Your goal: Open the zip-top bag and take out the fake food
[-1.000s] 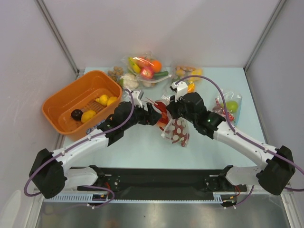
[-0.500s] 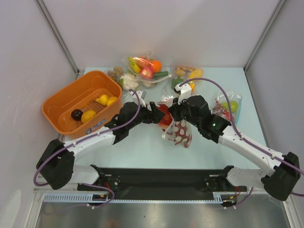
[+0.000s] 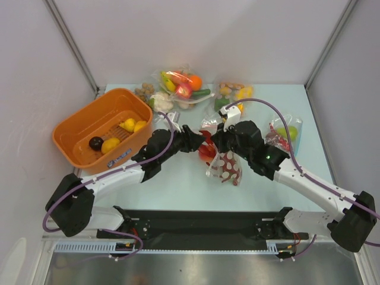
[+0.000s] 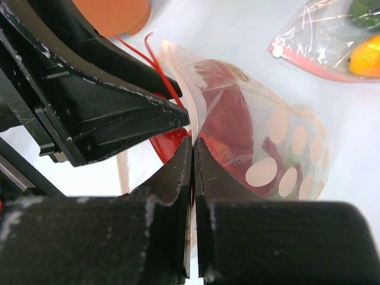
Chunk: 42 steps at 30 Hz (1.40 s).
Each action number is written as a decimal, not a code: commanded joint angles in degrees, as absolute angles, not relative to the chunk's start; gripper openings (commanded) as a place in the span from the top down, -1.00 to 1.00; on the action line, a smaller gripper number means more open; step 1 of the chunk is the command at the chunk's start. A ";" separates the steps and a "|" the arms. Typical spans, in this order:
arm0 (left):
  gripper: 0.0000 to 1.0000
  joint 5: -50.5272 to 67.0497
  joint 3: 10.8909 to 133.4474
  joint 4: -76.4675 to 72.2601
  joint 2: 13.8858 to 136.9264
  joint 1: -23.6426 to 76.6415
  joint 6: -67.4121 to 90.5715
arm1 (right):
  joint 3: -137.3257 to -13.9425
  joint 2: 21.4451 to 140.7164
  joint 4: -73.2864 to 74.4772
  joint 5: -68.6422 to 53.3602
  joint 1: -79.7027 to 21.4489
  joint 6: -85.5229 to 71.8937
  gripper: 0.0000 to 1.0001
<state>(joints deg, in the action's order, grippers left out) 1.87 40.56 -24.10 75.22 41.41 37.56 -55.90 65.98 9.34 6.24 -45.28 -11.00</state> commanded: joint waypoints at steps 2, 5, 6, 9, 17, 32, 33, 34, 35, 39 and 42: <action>0.06 2.46 40.87 -28.30 75.50 42.01 38.41 | -55.46 63.63 7.12 7.99 -45.53 -12.22 1.00; 0.05 3.42 41.92 -26.55 76.38 42.36 38.41 | -55.02 62.84 7.29 8.70 -45.53 -12.30 1.00; 0.02 3.51 42.18 -25.76 76.72 42.54 38.23 | -55.02 62.67 7.38 8.79 -45.53 -12.30 1.00; -0.05 3.08 42.89 -24.79 77.43 43.42 37.97 | -54.84 62.40 7.21 8.88 -45.53 -12.65 1.00; 0.50 2.02 43.24 -26.89 78.75 44.82 38.32 | -53.44 60.47 7.03 8.70 -45.53 -13.10 1.00; 0.99 6.33 44.47 -20.40 74.01 44.91 36.75 | -52.82 61.70 9.49 15.47 -42.54 -11.51 1.00; 0.99 6.59 44.56 -19.00 73.31 44.91 36.39 | -53.00 61.87 9.58 15.56 -42.19 -11.51 1.00; 0.99 6.50 44.73 -18.38 72.95 44.91 35.95 | -53.26 62.14 9.75 15.64 -41.32 -11.51 1.00; 0.99 6.59 44.74 -17.85 72.51 44.91 35.25 | -53.44 62.31 9.76 15.56 -40.96 -11.34 1.00; 0.99 6.24 43.78 -16.78 70.32 44.91 34.28 | -54.05 63.19 9.84 16.08 -40.17 -11.08 1.00; 0.99 5.28 42.54 -19.07 67.95 44.91 34.01 | -53.97 63.98 9.76 16.17 -40.08 -11.25 1.00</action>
<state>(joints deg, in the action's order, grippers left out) 5.30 43.57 -19.44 71.02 44.97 37.85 -52.38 63.35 10.13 14.20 -40.29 -11.88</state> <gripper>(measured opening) 0.159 0.013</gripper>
